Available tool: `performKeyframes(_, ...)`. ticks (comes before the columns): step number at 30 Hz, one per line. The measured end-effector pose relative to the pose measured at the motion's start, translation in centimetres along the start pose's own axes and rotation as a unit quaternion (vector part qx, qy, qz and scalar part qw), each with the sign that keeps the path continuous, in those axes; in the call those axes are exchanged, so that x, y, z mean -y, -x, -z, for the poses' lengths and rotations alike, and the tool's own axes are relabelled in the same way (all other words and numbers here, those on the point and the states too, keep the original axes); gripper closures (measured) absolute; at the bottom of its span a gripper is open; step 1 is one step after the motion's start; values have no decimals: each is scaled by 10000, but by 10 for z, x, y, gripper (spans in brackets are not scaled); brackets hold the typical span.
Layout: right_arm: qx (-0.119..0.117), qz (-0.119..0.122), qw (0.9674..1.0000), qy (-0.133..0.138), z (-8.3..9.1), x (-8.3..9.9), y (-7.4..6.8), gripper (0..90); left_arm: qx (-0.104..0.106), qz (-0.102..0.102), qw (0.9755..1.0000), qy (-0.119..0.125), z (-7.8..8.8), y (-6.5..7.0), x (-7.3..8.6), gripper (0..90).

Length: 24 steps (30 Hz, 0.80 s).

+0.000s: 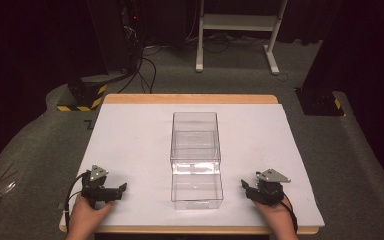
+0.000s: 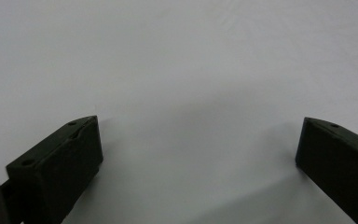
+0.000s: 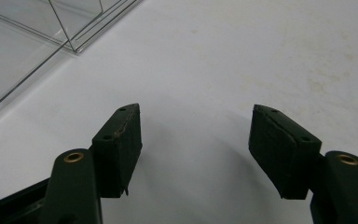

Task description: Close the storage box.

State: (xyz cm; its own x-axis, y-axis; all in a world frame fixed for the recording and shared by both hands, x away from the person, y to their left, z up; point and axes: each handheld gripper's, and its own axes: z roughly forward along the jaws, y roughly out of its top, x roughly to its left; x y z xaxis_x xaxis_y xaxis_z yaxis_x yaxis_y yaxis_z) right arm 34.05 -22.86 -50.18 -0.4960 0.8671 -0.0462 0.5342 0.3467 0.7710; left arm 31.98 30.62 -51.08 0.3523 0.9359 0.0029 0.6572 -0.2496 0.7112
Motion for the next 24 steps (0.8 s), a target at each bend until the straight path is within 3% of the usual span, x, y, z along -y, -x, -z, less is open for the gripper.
performKeyframes(13,60,21,9999,-95,-2,-1,-1,344,-17,-23,10000,-2,0,0,0,6)
performKeyframes(15,28,0,9998,-207,-3,-2,-1,344,-18,-23,10000,4,0,0,0,6)
performKeyframes(24,26,-15,10000,41,1,0,0,347,9,0,10000,0,0,0,0,6)
